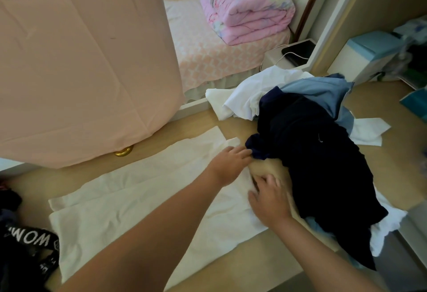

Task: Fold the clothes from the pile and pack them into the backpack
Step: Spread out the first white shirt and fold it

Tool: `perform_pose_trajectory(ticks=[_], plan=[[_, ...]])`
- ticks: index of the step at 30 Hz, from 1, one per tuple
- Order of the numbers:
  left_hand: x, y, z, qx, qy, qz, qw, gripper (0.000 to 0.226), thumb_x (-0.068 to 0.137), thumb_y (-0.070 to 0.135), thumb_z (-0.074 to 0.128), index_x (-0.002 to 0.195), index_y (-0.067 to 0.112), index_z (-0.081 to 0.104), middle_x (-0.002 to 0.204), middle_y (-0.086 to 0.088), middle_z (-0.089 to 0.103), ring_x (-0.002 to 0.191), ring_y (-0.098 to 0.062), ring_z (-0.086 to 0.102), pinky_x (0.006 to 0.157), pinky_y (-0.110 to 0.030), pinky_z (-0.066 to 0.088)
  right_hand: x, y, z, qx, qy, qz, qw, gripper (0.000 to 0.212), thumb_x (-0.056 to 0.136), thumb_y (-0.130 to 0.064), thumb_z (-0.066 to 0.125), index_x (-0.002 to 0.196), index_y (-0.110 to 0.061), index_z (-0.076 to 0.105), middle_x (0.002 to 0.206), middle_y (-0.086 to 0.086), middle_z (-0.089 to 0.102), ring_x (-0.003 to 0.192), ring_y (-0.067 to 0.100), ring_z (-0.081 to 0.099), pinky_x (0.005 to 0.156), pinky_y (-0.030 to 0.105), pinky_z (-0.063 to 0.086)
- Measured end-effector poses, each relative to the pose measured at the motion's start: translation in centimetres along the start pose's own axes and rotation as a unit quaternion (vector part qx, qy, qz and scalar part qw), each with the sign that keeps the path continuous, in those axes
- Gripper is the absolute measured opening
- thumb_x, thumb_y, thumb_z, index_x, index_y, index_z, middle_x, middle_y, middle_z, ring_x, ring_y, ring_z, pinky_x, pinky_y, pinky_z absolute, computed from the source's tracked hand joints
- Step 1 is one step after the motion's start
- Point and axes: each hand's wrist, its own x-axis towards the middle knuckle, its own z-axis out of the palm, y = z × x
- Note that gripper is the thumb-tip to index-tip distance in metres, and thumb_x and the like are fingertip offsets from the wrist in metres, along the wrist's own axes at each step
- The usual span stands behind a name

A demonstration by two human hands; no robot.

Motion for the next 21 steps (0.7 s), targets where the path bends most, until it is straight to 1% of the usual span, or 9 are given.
perform_pose_trajectory(ticks=[2,4,6,8,11,13,15,18,21], plan=[[1.2,-0.4,0.1,0.099,-0.057,0.051,0.992,0.05,0.094,0.014,0.053,0.143,0.024,0.044,0.152,-0.002,0.038,0.137,-0.023,0.039,0.106,-0.035,0.037,0.9,-0.3,-0.2,0.021,-0.038,-0.014,0.999,0.053,0.087,-0.034,0.061,0.137,-0.019,0.053,0.117,0.004,0.055,0.108,0.024,0.052,0.096,0.036,0.045],[1.7,-0.7,-0.4,0.181,-0.098,0.059,0.977,0.045,0.095,0.019,0.052,0.139,0.027,0.044,0.138,0.001,0.048,0.122,-0.02,0.048,0.098,-0.031,0.037,1.7,-0.6,-0.3,0.045,-0.058,-0.02,0.997,0.048,0.086,-0.034,0.062,0.132,-0.021,0.057,0.117,0.0,0.054,0.11,0.022,0.051,0.1,0.033,0.042],[1.7,-1.3,-1.1,0.205,-0.117,0.056,0.97,0.035,0.096,0.021,0.048,0.13,0.027,0.052,0.121,0.002,0.055,0.111,-0.02,0.051,0.095,-0.031,0.036,2.1,-1.1,-0.9,0.074,-0.071,-0.018,0.995,0.038,0.085,-0.032,0.064,0.122,-0.023,0.059,0.113,-0.004,0.053,0.11,0.019,0.051,0.097,0.031,0.042],[0.9,-2.0,-2.1,0.204,-0.131,0.053,0.969,0.025,0.095,0.02,0.049,0.115,0.025,0.063,0.11,0.002,0.057,0.103,-0.02,0.051,0.089,-0.03,0.035,2.3,-1.7,-1.9,0.122,-0.12,0.014,0.985,0.035,0.084,-0.029,0.067,0.113,-0.026,0.049,0.108,-0.009,0.053,0.104,0.018,0.056,0.087,0.031,0.047],[-1.7,-3.3,-3.9,0.172,-0.069,0.032,0.982,0.015,0.083,0.018,0.056,0.091,0.023,0.067,0.101,0.001,0.054,0.09,-0.02,0.049,0.076,-0.031,0.033,2.6,-3.3,-3.7,0.144,-0.195,0.052,0.969,0.048,0.082,-0.03,0.067,0.12,-0.024,0.038,0.108,-0.009,0.057,0.095,0.019,0.061,0.072,0.033,0.05],[-4.4,-4.1,-4.5,0.147,0.009,-0.012,0.989,0.014,0.074,0.02,0.06,0.088,0.02,0.065,0.107,-0.001,0.055,0.086,-0.022,0.049,0.073,-0.033,0.037,2.8,-5.1,-5.0,0.112,-0.232,0.019,0.966,0.048,0.08,-0.031,0.065,0.124,-0.022,0.047,0.112,-0.005,0.061,0.098,0.02,0.06,0.078,0.036,0.053],[-8.1,-4.4,-4.9,0.109,0.089,-0.074,0.987,0.018,0.072,0.02,0.065,0.09,0.017,0.065,0.111,-0.004,0.058,0.085,-0.025,0.052,0.072,-0.035,0.04,2.5,-7.7,-6.4,0.145,-0.286,-0.012,0.947,0.041,0.078,-0.026,0.065,0.119,-0.022,0.058,0.11,-0.003,0.064,0.098,0.02,0.061,0.085,0.039,0.055],[-14.4,-4.4,-5.7,0.036,0.166,-0.185,0.968,0.015,0.075,0.016,0.068,0.09,0.016,0.065,0.107,-0.006,0.06,0.083,-0.027,0.055,0.069,-0.037,0.044,1.2,-12.6,-7.5,0.191,-0.359,-0.049,0.912,0.042,0.078,-0.022,0.069,0.119,-0.022,0.059,0.111,-0.001,0.063,0.099,0.019,0.061,0.086,0.036,0.056],[-21.4,-4.1,-3.7,-0.025,0.162,-0.317,0.934,0.016,0.073,0.012,0.066,0.088,0.02,0.064,0.104,-0.004,0.058,0.079,-0.026,0.054,0.062,-0.033,0.041,-1.2,-17.1,-6.2,0.169,-0.412,-0.077,0.892,0.047,0.082,-0.03,0.073,0.124,-0.023,0.053,0.113,0.0,0.059,0.092,0.017,0.061,0.075,0.032,0.055]])
